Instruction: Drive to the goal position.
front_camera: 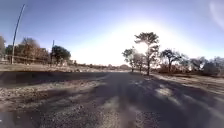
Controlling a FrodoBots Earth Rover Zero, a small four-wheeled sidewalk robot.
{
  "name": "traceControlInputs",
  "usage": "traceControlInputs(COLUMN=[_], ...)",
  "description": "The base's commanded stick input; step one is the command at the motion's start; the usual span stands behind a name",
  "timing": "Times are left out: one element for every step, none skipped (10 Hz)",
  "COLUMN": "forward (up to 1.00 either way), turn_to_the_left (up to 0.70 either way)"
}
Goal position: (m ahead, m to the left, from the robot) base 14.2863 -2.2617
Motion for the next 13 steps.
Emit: traceControlInputs(forward=[0.50, 0.50, 0.50, 0.50, 0.50, 0.50, 0.50, 0.50, 0.50, 0.50, 0.50, 0.50, 0.50], turn_to_the_left=[0.00, 0.00, 0.00, 0.00, -0.03, -0.07, -0.20, -0.08, 0.00, 0.00, 0.00, 0.00, 0.00])
